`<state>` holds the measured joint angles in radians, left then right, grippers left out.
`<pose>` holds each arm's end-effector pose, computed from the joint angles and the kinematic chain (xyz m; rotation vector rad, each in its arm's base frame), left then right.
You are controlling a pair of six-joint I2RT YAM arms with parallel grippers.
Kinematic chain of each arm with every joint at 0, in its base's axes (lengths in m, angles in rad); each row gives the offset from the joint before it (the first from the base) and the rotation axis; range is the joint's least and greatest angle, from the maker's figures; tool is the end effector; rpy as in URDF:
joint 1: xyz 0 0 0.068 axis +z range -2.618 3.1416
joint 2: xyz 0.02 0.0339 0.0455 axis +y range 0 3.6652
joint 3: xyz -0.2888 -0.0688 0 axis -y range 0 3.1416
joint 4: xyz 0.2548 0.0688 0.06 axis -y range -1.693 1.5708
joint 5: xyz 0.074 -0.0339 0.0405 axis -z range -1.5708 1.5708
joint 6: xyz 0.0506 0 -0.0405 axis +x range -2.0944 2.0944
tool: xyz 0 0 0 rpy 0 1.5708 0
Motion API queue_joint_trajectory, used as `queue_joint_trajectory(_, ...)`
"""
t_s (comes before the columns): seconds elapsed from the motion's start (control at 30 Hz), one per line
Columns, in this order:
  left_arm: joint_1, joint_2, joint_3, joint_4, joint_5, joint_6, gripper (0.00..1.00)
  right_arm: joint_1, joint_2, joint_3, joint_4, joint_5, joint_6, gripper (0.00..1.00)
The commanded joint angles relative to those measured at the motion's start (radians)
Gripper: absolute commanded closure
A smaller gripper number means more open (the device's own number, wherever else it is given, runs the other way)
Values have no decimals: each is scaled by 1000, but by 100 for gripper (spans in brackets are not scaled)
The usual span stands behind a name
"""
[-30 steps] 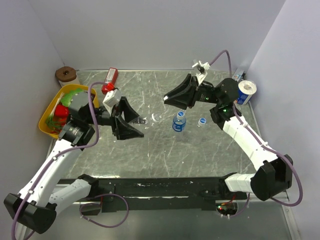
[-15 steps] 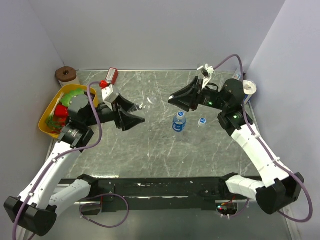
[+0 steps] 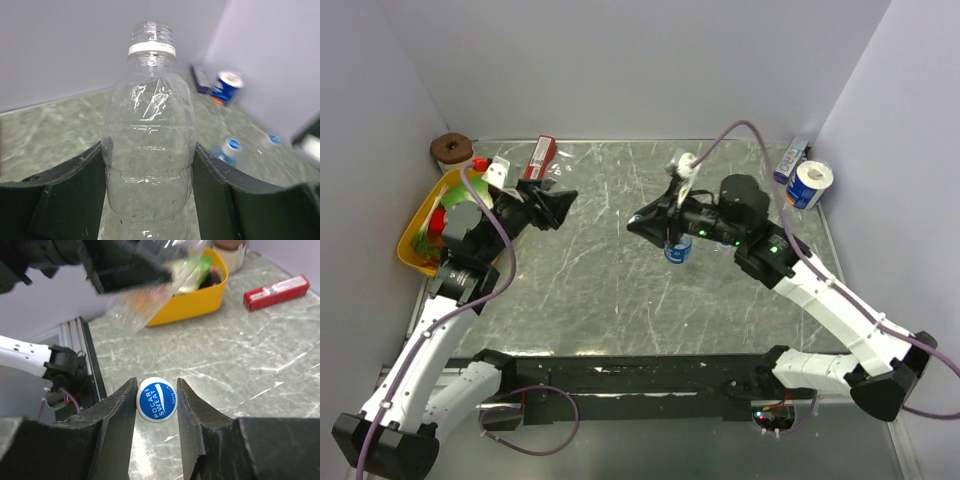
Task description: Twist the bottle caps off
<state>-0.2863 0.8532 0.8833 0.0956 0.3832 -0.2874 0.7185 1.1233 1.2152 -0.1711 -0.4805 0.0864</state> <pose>0.1893 -0.0755 0.4139 0.3211 1.4630 -0.7416 0.1816 0.1899 0.4476 -0.8927 1.4939 0.9968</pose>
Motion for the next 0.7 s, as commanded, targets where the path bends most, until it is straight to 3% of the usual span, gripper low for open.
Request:
queue_joint_trajectory(0.0,6,-25,-24,62,-276,-22,61,134,73,53,-47,234,-62,79)
queue_joint_trajectory(0.17,13,-29,-46,82,-380,-25,61,306,187,23,30,413,-65,80)
queue_joint_trajectory(0.37,36,-54,-60,76,-540,-19,60,384,395,7,160,555,-45,81)
queue_joint_trajectory(0.5,47,-69,-72,53,-547,-39,60,438,512,32,212,684,-66,86)
queue_joint_trajectory(0.67,58,-100,-64,10,-555,-48,60,446,645,33,288,686,-37,85)
